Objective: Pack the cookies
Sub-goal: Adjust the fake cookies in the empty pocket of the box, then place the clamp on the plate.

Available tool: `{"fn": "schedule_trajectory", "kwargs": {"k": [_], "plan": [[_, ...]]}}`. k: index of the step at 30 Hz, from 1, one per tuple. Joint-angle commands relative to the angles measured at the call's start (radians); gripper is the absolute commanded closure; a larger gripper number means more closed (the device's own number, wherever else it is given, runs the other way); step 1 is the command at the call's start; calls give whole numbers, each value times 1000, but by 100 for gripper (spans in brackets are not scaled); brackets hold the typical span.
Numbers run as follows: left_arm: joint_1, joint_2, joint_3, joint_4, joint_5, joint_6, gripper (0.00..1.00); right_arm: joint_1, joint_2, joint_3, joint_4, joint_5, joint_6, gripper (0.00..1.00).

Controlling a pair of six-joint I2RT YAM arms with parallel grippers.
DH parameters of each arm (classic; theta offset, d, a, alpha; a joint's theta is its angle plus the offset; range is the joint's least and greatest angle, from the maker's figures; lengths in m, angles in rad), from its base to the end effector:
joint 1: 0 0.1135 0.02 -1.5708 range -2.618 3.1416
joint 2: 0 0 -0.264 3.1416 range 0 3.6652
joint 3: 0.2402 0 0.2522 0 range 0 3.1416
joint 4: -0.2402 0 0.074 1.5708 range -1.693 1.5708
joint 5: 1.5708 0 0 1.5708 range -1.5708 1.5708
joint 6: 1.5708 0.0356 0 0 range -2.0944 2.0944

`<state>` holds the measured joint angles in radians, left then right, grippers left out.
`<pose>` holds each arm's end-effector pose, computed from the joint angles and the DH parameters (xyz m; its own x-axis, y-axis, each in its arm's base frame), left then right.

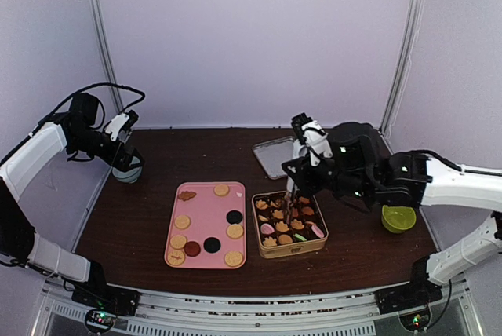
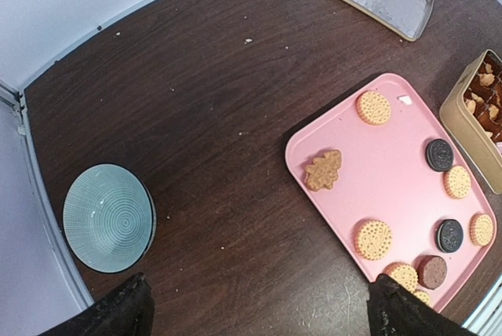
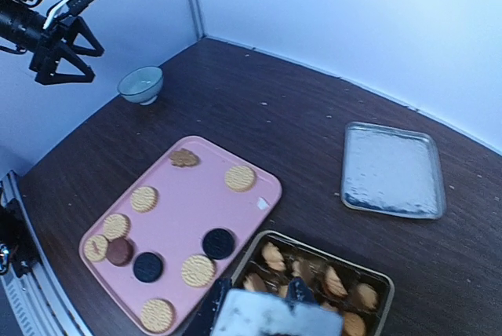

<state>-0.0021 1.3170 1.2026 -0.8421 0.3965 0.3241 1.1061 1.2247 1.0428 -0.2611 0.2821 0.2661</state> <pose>0.2655 -0.0143 0.3134 -0.7031 0.2952 -0.6469 0.4731 0.8734 -0.1156 0.1343 0.2458 0.3302 -0.3815 -0.1974 -0.9031 -0.6691 0.7330 0.1225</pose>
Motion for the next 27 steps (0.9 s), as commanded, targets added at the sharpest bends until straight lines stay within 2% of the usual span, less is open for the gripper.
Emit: {"fn": "schedule_trajectory", "kwargs": {"k": [1, 5, 9, 14, 20, 27], "plan": [[-3, 5, 36, -22, -17, 12, 2, 13, 301, 285, 44, -239, 10, 81], [-2, -3, 31, -36, -19, 15, 2, 36, 595, 627, -174, -326, 7, 85], [6, 14, 36, -51, -13, 13, 2, 42, 790, 823, -250, -373, 37, 85], [8, 28, 40, -62, 1, 19, 2, 41, 1015, 1059, -372, -393, 64, 80], [8, 21, 38, -63, 2, 28, 2, 24, 1135, 1110, -318, -403, 141, 60], [8, 27, 34, -64, -3, 27, 2, -39, 1183, 1111, -209, -436, 236, 55]]}}
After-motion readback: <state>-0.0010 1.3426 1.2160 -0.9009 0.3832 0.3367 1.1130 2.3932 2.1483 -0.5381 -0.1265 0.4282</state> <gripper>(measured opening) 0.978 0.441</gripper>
